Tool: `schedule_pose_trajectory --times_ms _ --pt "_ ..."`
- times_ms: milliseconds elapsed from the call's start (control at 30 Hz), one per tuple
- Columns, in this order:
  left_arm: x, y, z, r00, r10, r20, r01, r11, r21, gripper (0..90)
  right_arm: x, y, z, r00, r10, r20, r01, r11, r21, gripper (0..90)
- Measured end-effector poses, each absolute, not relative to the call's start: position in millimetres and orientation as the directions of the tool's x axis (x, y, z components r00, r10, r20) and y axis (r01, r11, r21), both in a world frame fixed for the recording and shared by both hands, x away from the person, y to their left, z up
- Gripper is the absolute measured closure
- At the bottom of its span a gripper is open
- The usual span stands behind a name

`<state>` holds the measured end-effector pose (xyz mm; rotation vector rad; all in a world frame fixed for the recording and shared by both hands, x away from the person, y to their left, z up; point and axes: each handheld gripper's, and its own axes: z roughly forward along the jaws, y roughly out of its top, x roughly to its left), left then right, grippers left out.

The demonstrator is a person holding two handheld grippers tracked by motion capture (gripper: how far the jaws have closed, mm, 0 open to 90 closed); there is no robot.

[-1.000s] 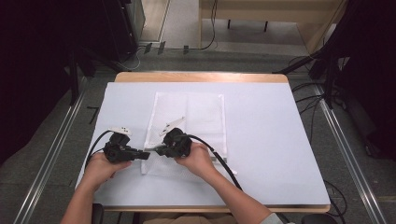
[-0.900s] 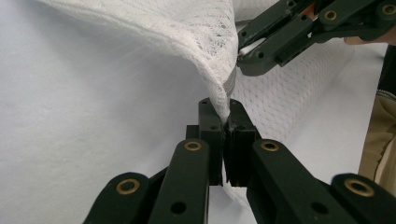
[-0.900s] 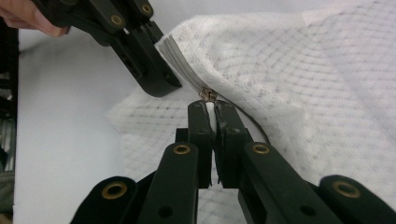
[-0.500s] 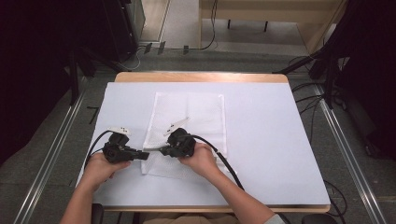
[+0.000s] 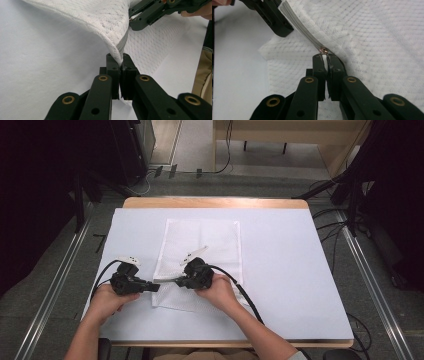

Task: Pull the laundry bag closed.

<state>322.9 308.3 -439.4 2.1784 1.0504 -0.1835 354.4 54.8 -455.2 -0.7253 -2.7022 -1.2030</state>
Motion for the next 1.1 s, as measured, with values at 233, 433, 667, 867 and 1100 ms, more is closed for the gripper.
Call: schedule_pose_trajectory --times_ms 233,433,667,867,1100 --pt "323 308 -440 0.665 0.629 -0.402 0.728 -0.429 0.535 88.1 354 47 -452 -0.882 0.392 0.262 0.46 0.591 0.663 87.9" --pt "322 307 -440 0.665 0.629 -0.403 0.73 -0.433 0.529 88.1 355 41 -453 -0.878 0.401 0.263 0.466 0.584 0.665 87.9" --pt "322 307 -440 0.67 0.625 -0.401 0.725 -0.435 0.534 88.0 355 33 -453 -0.876 0.407 0.26 0.468 0.582 0.665 87.9" --pt "322 308 -440 0.669 0.624 -0.405 0.727 -0.437 0.529 88.1 355 28 -454 -0.874 0.413 0.258 0.472 0.588 0.657 87.9" --pt "322 308 -440 0.673 0.621 -0.402 0.724 -0.441 0.531 88.1 353 24 -453 -0.875 0.409 0.261 0.471 0.587 0.659 87.9"
